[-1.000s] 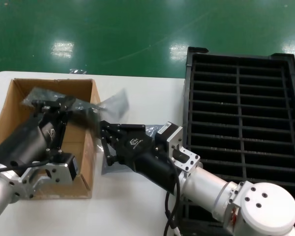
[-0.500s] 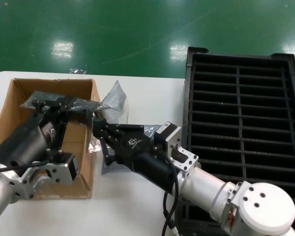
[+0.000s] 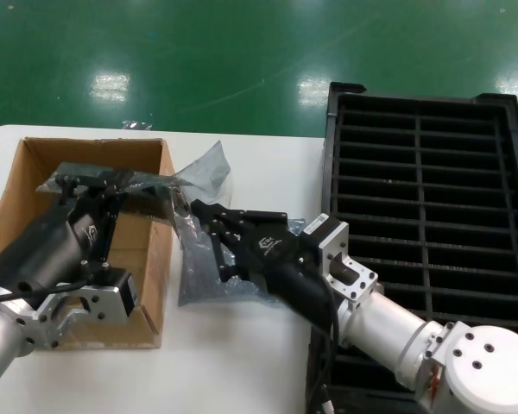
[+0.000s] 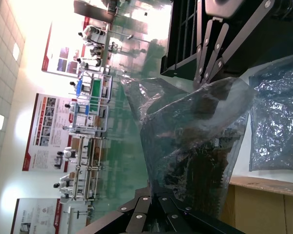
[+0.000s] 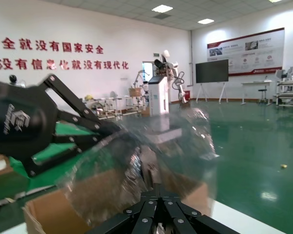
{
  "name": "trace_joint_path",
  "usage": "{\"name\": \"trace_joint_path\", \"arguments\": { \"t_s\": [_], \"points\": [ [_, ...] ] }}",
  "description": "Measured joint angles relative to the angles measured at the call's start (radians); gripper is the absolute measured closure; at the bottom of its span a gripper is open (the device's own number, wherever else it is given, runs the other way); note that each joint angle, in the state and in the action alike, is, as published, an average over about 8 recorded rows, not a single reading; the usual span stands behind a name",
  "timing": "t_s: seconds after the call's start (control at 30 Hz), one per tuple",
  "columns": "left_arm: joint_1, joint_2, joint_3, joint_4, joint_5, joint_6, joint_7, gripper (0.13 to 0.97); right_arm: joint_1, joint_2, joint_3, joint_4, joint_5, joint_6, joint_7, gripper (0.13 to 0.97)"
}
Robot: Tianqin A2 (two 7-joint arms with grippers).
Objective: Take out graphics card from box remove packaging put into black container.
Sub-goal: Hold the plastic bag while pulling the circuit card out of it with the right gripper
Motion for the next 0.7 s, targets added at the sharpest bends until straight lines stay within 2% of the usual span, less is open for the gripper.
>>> {"name": "trace_joint_path", "arguments": {
  "t_s": [0.57,0.7],
  "points": [
    [0.000,0.000,0.000,0.000,0.000,0.000,0.000,0.958,0.025,-0.032,-0.001,-0.070,-0.002,-0.009,-0.090,0.956],
    [0.000,0.000,0.000,0.000,0.000,0.000,0.000,0.958,0.025,-0.037,0.000,-0.076,0.005,-0.022,-0.111,0.927]
  ]
}}
